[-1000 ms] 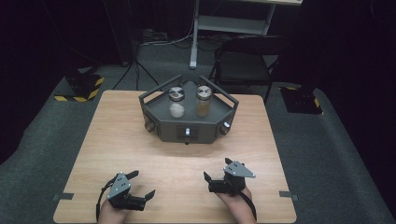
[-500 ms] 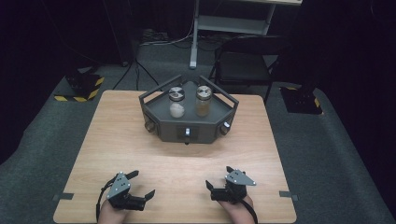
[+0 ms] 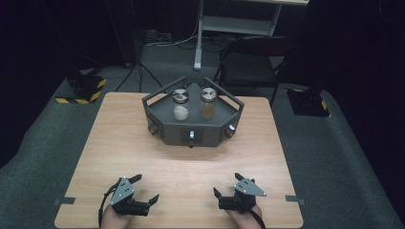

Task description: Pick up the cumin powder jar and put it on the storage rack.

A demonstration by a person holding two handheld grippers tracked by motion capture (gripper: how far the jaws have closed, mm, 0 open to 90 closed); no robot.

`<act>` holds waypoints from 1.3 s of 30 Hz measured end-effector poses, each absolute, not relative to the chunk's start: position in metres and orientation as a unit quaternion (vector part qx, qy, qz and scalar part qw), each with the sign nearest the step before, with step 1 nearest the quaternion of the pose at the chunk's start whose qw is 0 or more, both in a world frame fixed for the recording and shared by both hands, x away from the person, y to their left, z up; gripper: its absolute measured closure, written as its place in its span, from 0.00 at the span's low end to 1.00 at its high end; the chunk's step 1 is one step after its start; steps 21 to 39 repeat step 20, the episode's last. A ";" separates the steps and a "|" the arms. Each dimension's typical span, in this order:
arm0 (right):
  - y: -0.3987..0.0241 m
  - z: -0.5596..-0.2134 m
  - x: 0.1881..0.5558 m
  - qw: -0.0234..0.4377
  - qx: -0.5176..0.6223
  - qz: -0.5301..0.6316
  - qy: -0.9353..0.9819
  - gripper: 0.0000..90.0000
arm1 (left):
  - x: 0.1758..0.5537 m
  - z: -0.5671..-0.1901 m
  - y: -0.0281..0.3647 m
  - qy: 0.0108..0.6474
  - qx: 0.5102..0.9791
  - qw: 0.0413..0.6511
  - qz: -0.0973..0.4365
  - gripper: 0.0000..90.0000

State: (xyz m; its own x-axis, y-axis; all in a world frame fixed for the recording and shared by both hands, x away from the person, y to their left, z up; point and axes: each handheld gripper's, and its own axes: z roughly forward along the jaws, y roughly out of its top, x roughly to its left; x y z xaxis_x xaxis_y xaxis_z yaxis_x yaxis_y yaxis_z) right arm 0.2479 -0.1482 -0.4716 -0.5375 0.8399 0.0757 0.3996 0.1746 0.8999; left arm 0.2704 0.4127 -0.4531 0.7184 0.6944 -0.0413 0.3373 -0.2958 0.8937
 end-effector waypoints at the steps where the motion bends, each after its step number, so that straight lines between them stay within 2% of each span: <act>1: -0.147 -0.472 0.247 0.229 0.423 0.482 0.732 0.01 | 0.271 -0.453 0.413 0.329 0.784 0.494 0.180 0.01; 11: -0.148 -0.472 0.247 0.228 0.414 0.484 0.736 0.01 | 0.278 -0.452 0.416 0.336 0.785 0.496 0.158 0.02; 17: -0.150 -0.474 0.245 0.229 0.414 0.491 0.731 0.01 | 0.289 -0.445 0.410 0.365 0.791 0.471 0.138 0.06; 39: -0.152 -0.475 0.244 0.227 0.417 0.496 0.728 0.01 | 0.291 -0.445 0.410 0.367 0.790 0.472 0.136 0.05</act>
